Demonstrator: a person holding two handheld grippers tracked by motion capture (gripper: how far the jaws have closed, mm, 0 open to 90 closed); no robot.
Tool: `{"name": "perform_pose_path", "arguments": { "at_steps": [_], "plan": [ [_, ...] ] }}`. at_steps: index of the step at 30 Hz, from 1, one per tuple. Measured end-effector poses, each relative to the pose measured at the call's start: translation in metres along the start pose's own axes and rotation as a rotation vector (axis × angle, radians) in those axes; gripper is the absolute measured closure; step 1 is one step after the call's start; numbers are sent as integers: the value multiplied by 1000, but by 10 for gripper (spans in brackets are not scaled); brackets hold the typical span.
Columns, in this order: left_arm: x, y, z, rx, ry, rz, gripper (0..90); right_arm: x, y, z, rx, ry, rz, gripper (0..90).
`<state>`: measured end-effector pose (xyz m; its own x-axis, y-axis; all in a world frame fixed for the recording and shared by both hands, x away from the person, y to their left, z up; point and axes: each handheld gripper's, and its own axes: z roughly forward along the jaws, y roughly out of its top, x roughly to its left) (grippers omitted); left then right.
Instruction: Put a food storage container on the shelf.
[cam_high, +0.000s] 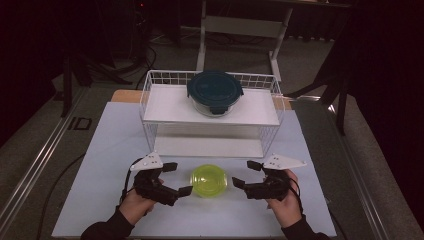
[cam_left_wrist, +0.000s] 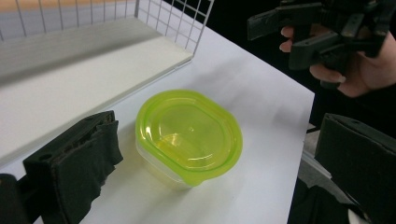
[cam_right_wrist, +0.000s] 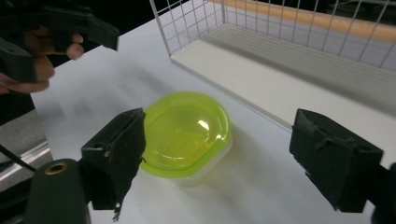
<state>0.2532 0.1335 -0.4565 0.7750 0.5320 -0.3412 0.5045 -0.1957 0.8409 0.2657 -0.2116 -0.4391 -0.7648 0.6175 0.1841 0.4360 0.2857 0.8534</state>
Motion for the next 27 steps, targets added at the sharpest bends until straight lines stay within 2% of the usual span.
{"name": "perform_pose_path", "arguments": {
  "at_steps": [2,4,5,6,8,11,12,13,14,17,19,21,27],
  "plan": [
    [5,-2,6,13,0,-48,18,-1,-1,8,21,31,35,112],
    [11,-4,10,15,-10,-109,19,-1,-3,15,29,31,84,100],
    [14,-5,12,13,-19,-127,30,-3,-3,18,42,43,111,101],
    [16,-6,14,19,-16,-146,46,-4,-4,21,41,31,124,105],
    [21,-6,18,28,3,-188,86,-5,-5,26,62,34,141,135],
    [26,-7,24,67,29,-267,153,-8,-7,34,93,26,190,189],
    [30,-8,26,80,25,-308,180,-9,-8,36,100,28,209,217],
    [32,-9,28,83,26,-332,203,-11,-10,40,115,39,255,240],
    [33,-10,30,93,33,-351,217,-13,-11,43,130,43,282,265],
    [38,-14,35,111,14,-406,293,-16,-14,50,157,53,345,327],
    [40,-16,39,124,12,-437,350,-18,-16,53,172,53,377,369],
    [40,-18,40,136,3,-441,408,-19,-17,55,186,55,403,394],
    [43,-23,44,155,-35,-488,553,-24,-22,61,235,67,494,524]
  ]
}}
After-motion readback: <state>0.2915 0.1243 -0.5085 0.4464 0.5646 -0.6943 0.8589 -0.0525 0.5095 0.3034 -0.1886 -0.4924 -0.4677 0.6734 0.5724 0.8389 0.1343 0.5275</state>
